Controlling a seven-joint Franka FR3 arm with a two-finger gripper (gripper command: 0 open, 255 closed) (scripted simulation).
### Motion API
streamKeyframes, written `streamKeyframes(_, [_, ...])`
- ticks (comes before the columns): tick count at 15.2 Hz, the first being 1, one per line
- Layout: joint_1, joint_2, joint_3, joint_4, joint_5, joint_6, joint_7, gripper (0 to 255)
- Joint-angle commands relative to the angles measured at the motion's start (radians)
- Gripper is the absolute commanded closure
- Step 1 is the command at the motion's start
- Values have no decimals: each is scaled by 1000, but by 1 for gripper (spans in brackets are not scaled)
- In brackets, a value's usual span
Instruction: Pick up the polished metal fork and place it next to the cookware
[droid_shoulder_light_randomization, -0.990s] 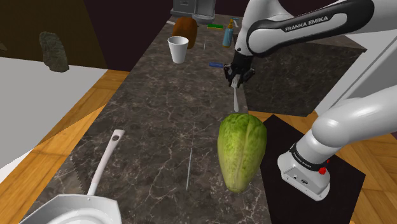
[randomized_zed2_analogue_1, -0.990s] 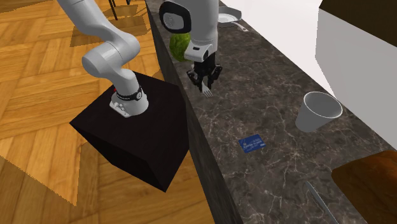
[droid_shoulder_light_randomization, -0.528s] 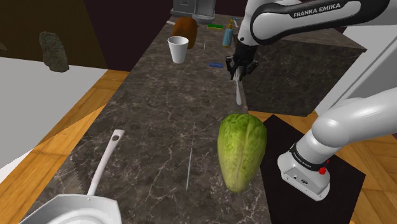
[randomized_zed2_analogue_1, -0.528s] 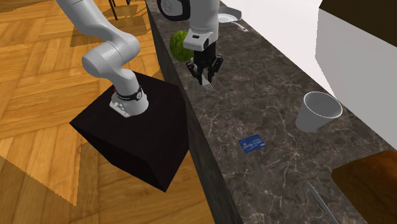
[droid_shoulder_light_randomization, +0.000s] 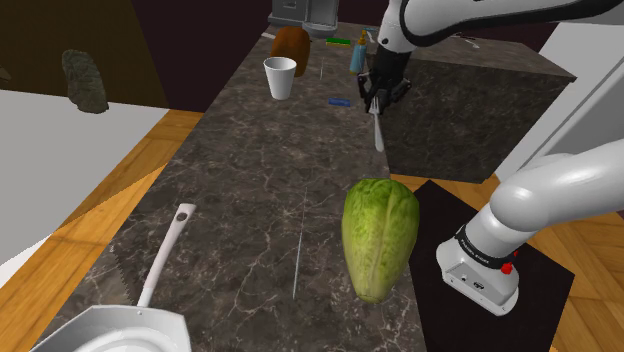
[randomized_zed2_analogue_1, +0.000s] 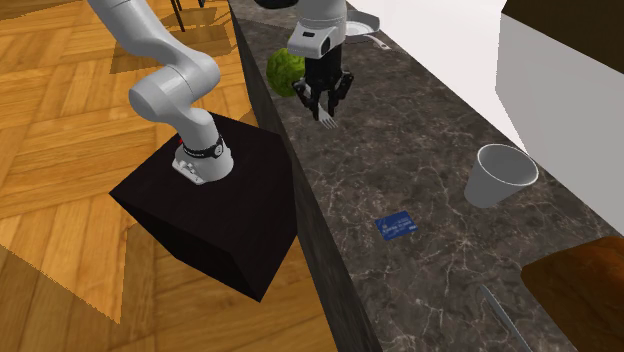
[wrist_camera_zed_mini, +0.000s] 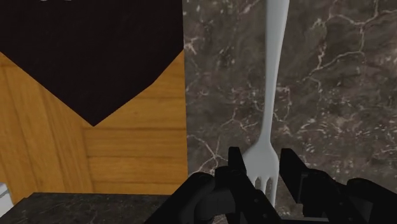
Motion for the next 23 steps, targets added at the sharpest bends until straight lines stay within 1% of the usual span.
streamKeyframes(1, [-2, -5, -5, 23, -2, -29, -3, 255])
streamKeyframes(8, [55, 44, 138, 87, 44, -34, 175, 255])
streamKeyframes(14, [83, 133, 267, 185, 51, -35, 337, 255])
streamKeyframes(19, [93, 242, 383, 295, 20, -37, 485, 255])
streamKeyframes(23, [99, 359, 479, 403, -43, -44, 620, 255])
